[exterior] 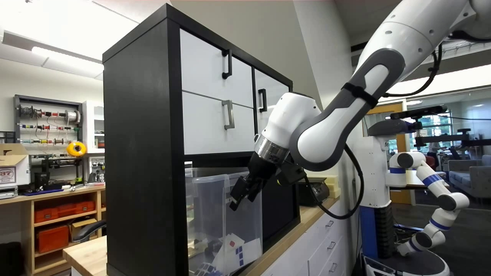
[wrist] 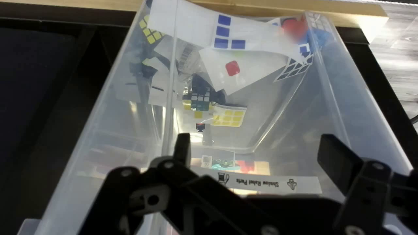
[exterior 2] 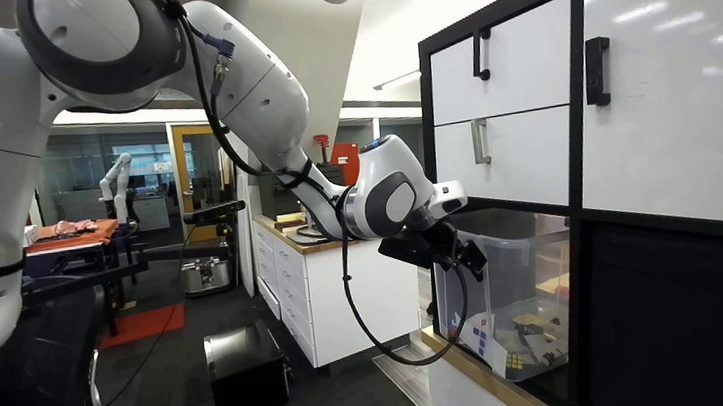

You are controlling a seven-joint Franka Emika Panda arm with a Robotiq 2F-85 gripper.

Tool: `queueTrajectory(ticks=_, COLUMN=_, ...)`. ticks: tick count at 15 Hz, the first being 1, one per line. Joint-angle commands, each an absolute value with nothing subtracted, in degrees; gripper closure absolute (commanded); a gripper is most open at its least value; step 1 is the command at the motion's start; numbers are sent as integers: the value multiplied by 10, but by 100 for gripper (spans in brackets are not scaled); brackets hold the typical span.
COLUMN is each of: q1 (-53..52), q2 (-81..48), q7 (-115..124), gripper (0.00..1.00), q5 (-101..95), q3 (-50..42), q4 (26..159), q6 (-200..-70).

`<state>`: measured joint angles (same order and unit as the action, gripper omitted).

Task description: Push the storage box into the bottom of the black and white cabinet

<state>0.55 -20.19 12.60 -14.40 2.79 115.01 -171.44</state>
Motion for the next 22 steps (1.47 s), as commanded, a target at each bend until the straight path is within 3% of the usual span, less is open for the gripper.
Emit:
queueTrajectory(ticks=1, q1=0, q2=-213, q7=129, gripper=0, q5=-149, q3=21, q4=1123, q6=-1716)
queueTrajectory(ticks=11, q1=27, q2=-96, q7=-16, gripper=0, q5=22, q3=48, q4=1240, q6=-1592)
queueTrajectory(ticks=21, q1=4, q2=26, q7=-41, gripper=0, q5=8, q3=26, q4=1278, q6=-1345)
queueTrajectory(ticks=22, q1=3, q2=-11, q7=-44, gripper=0, q5=18, q3=26, q4=1257, q6=-1379)
